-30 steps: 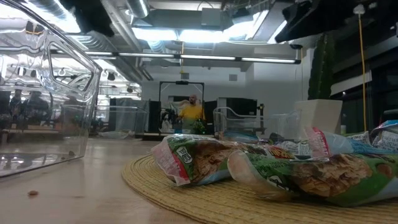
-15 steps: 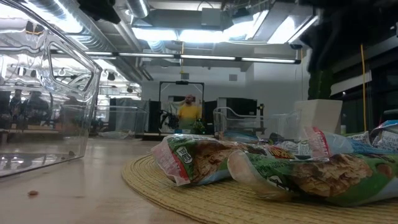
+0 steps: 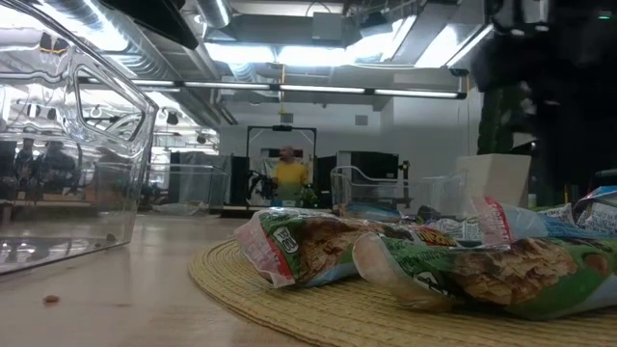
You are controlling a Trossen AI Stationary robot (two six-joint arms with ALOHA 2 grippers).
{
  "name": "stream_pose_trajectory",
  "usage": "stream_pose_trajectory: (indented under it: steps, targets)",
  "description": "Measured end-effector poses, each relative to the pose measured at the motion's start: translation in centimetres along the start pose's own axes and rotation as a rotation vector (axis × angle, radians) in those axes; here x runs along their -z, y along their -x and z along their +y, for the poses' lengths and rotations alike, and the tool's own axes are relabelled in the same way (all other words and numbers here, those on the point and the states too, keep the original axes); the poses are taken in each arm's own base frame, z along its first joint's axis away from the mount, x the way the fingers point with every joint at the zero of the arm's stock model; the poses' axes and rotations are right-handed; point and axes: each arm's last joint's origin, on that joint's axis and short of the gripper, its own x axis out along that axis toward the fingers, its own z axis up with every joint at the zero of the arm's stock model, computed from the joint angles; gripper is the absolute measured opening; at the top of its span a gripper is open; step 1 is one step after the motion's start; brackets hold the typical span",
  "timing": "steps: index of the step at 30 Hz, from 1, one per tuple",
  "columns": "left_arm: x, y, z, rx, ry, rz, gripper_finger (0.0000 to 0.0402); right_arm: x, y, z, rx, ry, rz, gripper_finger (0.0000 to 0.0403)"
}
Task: Pick and place Granola Bars by type
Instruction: Put the blue granola bar into the bottom transparent bin
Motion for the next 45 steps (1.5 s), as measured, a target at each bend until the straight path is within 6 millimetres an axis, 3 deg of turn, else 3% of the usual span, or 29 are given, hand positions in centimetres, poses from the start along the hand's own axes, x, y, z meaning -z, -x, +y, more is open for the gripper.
stream_pose_trajectory:
  steps: [7, 17, 23, 28, 34, 39, 45]
  targets:
    - [0.0, 0.0, 0.0, -0.008, -0.007, -0.001, 0.0171, 0.3, -1.2, 0.6, 0.01, 0.031, 0.046, 0.0134]
    - [0.0, 0.0, 0.0, -0.007, -0.007, -0.002, 0.0171, 0.2, -3.0, 0.6, 0.081, 0.054, 0.082, 0.0208]
    - [0.0, 0.0, 0.0, -0.007, -0.006, -0.002, 0.0171, 0.2, -4.7, 0.5, 0.124, 0.084, 0.135, 0.0218]
    - [0.0, 0.0, 0.0, -0.007, -0.004, -0.002, 0.0171, 0.2, -4.9, 0.4, 0.169, 0.086, 0.117, 0.0173]
    - [0.0, 0.0, 0.0, -0.007, -0.004, -0.002, 0.0171, 0.2, -3.7, 0.1, 0.168, 0.081, 0.1, 0.0047]
    - [0.0, 0.0, 0.0, -0.007, -0.003, -0.002, 0.0171, -0.3, -1.4, 0.0, 0.265, 0.07, 0.031, 0.0037]
    - [0.0, 0.0, 0.0, -0.007, -0.003, -0.002, 0.0171, -0.9, 2.4, 0.8, 0.581, 0.16, -0.194, 0.0034]
